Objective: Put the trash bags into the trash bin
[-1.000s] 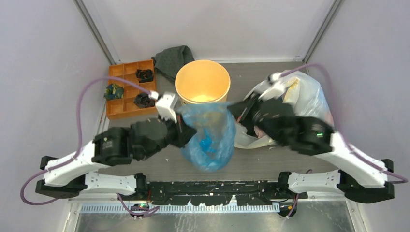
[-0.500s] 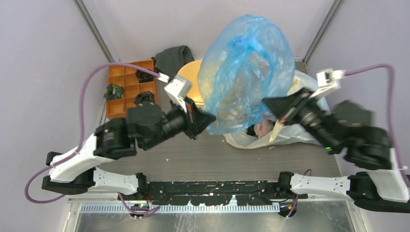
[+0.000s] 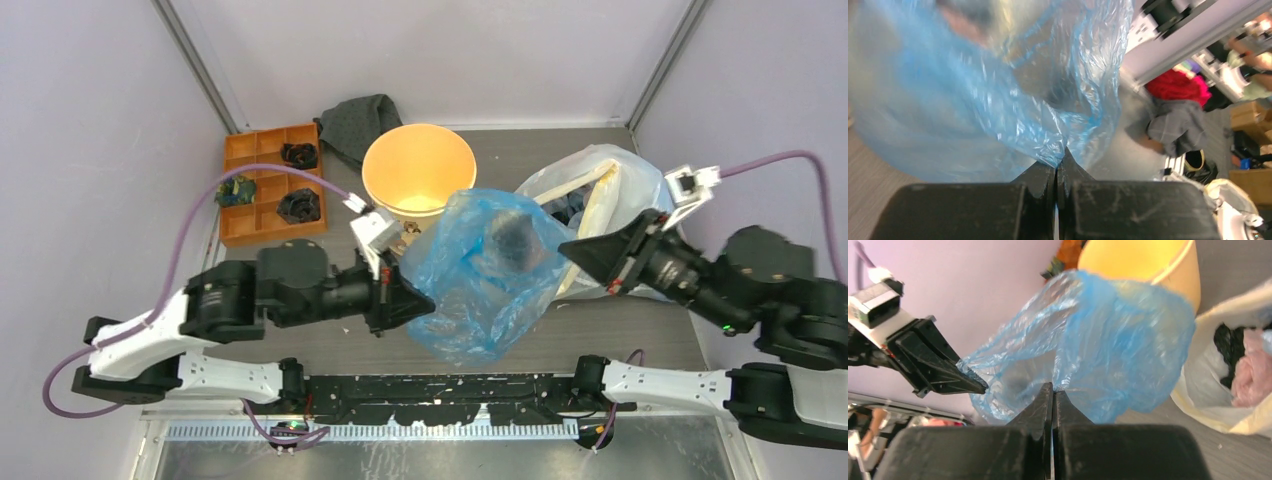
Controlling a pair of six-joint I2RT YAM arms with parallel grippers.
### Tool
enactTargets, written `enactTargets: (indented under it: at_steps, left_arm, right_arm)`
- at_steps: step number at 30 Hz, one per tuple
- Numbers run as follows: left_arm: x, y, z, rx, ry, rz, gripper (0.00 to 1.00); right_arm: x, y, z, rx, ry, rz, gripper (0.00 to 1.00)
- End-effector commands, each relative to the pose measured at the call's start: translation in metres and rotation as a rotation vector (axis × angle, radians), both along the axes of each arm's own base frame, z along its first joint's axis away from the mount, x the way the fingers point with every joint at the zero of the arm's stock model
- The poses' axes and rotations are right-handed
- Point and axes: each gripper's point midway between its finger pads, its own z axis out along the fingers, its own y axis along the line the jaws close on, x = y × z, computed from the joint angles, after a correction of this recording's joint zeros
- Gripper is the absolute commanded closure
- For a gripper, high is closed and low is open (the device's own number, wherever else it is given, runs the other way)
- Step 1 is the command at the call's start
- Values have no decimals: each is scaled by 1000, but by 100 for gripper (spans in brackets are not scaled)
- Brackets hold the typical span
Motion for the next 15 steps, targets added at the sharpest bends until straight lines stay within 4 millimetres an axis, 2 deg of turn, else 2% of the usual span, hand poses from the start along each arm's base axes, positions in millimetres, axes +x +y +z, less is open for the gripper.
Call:
enactTargets:
  at_steps: [1, 3, 5, 6, 8, 10, 11, 13, 15]
  left_arm:
    - [-5, 18, 77, -218, -57, -21, 100]
    - [8, 19, 91, -227, -90, 46, 100]
    - [28, 11, 79, -157, -102, 153, 100]
    - [38, 9, 66, -108, -100, 208, 100]
    - [58, 7, 25, 22, -82, 310, 100]
    - [61, 7, -19, 114, -12, 323, 100]
    - [56, 4, -51, 163, 28, 299, 100]
    - [42, 0, -72, 133, 86, 241, 100]
    - [42, 6, -66, 87, 66, 236, 100]
  right_arm:
    - [3, 2, 22, -54, -31, 9, 99]
    - [13, 2, 31, -66, -27, -50, 99]
    - [31, 3, 20, -122, 1, -156, 99]
    - [39, 5, 9, -161, 20, -203, 99]
    - [50, 10, -23, -253, 59, -264, 99]
    - [52, 19, -61, -323, 117, -277, 99]
    - [50, 23, -80, -343, 148, -270, 99]
    - [45, 27, -103, -345, 183, -253, 99]
    - [48, 23, -98, -326, 155, -259, 99]
